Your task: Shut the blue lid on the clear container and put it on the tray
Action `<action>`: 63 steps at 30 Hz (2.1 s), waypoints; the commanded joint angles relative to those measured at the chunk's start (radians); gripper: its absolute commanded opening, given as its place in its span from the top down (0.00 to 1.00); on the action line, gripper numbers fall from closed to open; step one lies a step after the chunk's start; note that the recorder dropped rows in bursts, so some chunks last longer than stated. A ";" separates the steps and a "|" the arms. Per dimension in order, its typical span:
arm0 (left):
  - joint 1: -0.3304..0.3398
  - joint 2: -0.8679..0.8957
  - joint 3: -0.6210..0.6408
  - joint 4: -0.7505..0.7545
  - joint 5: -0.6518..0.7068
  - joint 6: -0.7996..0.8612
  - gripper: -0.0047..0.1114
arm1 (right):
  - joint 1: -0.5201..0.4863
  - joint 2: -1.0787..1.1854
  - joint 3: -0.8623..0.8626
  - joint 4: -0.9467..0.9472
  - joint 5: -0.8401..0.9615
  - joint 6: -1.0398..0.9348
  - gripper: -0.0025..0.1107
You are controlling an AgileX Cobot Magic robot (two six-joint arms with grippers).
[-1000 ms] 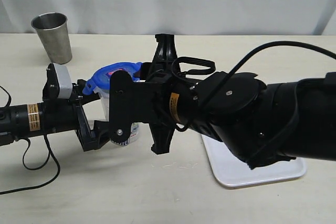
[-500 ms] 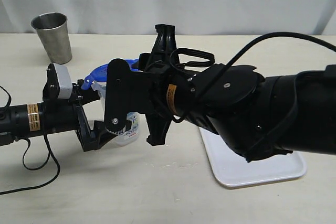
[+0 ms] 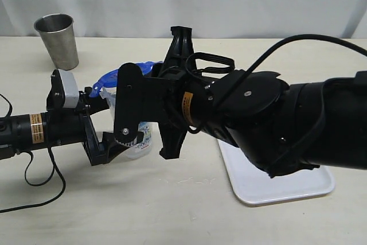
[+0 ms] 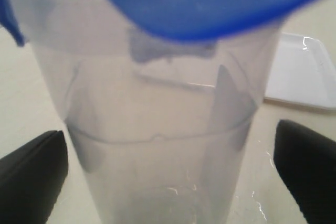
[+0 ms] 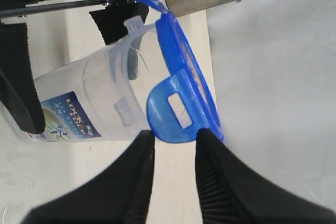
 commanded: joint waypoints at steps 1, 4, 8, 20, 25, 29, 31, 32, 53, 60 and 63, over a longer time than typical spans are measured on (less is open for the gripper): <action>0.004 0.002 -0.002 -0.004 -0.016 -0.001 0.06 | 0.044 -0.001 -0.006 -0.002 0.017 0.007 0.74; 0.004 0.002 -0.002 -0.004 -0.016 -0.001 0.06 | 0.081 -0.001 -0.006 -0.002 0.030 -0.005 0.74; 0.004 0.002 -0.002 -0.004 -0.016 -0.001 0.06 | 0.091 -0.001 -0.006 -0.002 0.052 -0.013 0.74; 0.004 0.002 -0.002 -0.002 -0.016 -0.001 0.06 | 0.091 -0.001 -0.006 -0.002 0.059 0.013 0.74; 0.004 0.002 -0.002 -0.002 -0.016 -0.001 0.06 | 0.091 -0.001 -0.006 -0.002 0.059 0.049 0.80; 0.004 0.002 -0.002 -0.002 -0.016 -0.001 0.06 | 0.091 -0.001 -0.006 -0.002 0.059 0.047 0.94; 0.004 0.002 -0.002 -0.002 -0.016 -0.001 0.06 | 0.091 -0.001 -0.006 -0.002 0.057 0.047 0.94; 0.004 0.002 -0.002 -0.002 -0.016 -0.001 0.06 | 0.091 -0.001 -0.006 -0.002 0.057 0.047 0.94; 0.004 0.002 -0.002 -0.004 -0.016 -0.001 0.06 | 0.186 -0.021 -0.008 -0.002 0.188 0.046 0.94; 0.004 0.002 -0.002 -0.004 -0.016 -0.001 0.06 | 0.197 -0.021 -0.008 0.204 0.171 -0.133 0.47; 0.004 0.002 -0.002 -0.004 -0.016 -0.001 0.06 | 0.197 -0.011 -0.008 0.173 0.167 -0.136 0.44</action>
